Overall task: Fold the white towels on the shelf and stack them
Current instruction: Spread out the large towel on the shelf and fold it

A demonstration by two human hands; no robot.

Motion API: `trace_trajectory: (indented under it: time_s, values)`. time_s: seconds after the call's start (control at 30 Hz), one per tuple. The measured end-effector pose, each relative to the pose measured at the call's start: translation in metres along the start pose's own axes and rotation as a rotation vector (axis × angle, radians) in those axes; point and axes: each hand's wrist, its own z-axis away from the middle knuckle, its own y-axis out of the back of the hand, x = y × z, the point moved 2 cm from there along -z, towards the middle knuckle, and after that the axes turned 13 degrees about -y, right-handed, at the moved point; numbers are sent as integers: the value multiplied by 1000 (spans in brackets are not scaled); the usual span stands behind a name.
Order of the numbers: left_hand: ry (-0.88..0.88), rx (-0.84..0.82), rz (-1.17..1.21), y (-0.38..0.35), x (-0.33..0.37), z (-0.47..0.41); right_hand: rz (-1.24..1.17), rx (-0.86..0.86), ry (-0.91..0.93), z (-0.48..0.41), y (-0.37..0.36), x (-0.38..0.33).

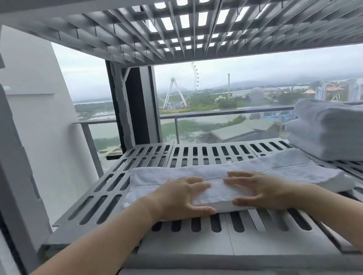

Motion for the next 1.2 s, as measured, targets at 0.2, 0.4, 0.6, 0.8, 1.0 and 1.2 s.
trace_trajectory:
  time_s: [0.2,0.4,0.6,0.8,1.0,1.2]
  values:
    - [-17,10,7,3,2,0,22,113,29,19,8,19]
    - [6,54,34,8,2,5,85,195,-37,26,21,42]
    - [87,-56,-56,16,-1,4,243,224,-162,16,33,71]
    - [196,-78,-169,20,-12,-11,278,234,-174,-5,45,84]
    - [266,-34,-255,40,-46,-35,305,251,-164,-47,77,86]
    - [306,27,-436,69,-109,-89,486,403,-131,-121,111,86]
